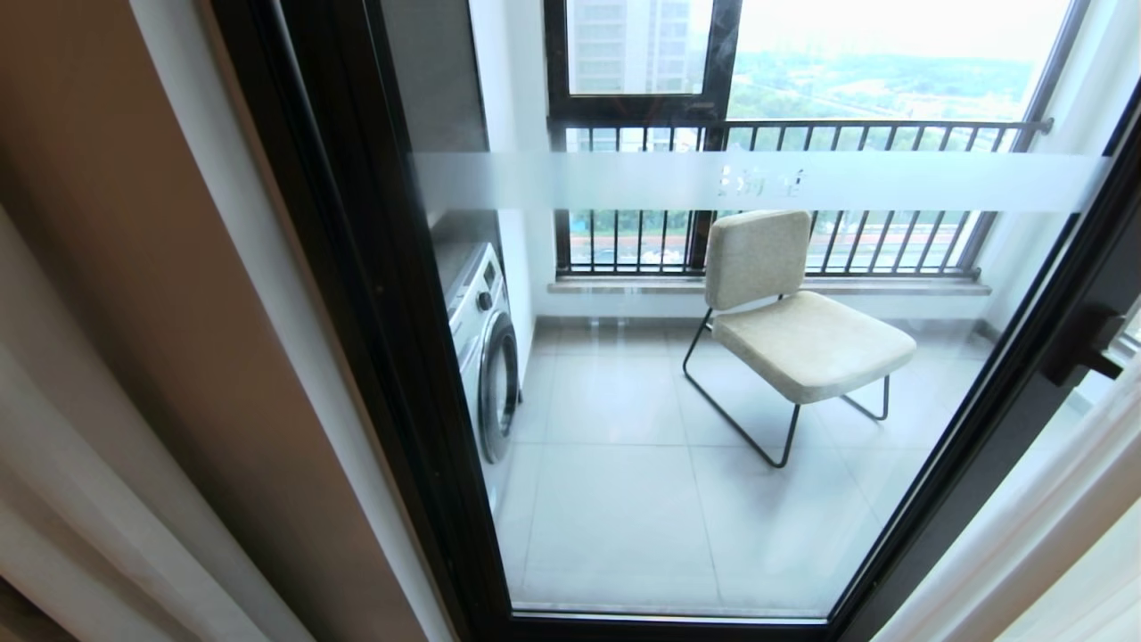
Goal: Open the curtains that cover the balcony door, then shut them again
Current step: Close the inner curtains on both sides
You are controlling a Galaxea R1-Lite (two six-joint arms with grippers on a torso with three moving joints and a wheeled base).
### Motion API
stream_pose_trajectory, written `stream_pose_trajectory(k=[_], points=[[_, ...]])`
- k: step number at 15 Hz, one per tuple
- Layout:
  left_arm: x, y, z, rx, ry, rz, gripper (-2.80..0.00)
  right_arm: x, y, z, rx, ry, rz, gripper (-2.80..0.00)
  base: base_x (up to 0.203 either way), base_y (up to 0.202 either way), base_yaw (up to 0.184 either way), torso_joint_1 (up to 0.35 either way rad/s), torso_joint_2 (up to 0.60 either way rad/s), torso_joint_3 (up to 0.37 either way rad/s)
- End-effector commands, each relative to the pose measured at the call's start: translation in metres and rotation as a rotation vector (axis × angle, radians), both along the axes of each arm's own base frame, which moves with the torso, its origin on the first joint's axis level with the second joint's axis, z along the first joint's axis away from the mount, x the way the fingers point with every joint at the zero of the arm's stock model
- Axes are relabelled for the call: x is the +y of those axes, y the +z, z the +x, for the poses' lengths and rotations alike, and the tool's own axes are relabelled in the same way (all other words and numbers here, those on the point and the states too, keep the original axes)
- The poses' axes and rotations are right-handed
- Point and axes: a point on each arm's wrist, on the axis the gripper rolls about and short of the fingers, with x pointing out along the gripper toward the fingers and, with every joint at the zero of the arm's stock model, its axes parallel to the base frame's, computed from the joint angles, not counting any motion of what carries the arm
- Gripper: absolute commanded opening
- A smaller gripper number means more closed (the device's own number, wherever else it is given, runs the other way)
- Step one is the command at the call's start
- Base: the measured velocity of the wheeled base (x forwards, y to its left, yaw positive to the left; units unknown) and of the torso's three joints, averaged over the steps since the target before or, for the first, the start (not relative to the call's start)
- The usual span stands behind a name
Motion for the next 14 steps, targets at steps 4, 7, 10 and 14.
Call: stream_pose_trajectory(k=[4, 7, 10, 14], points=[[0.0000, 0.0000, 0.0000, 0.000, 0.001, 0.001, -2.80, 0.0000, 0.0000, 0.0000, 0.000, 0.001, -0.001, -2.80, 0.000, 0.000, 0.000, 0.000, 0.00, 0.000], [0.0000, 0.0000, 0.0000, 0.000, 0.000, 0.003, -2.80, 0.0000, 0.0000, 0.0000, 0.000, 0.001, -0.001, -2.80, 0.000, 0.000, 0.000, 0.000, 0.00, 0.000], [0.0000, 0.0000, 0.0000, 0.000, 0.001, 0.004, -2.80, 0.0000, 0.0000, 0.0000, 0.000, 0.001, -0.001, -2.80, 0.000, 0.000, 0.000, 0.000, 0.00, 0.000], [0.0000, 0.0000, 0.0000, 0.000, 0.002, 0.007, -2.80, 0.0000, 0.0000, 0.0000, 0.000, 0.001, -0.001, -2.80, 0.000, 0.000, 0.000, 0.000, 0.00, 0.000]])
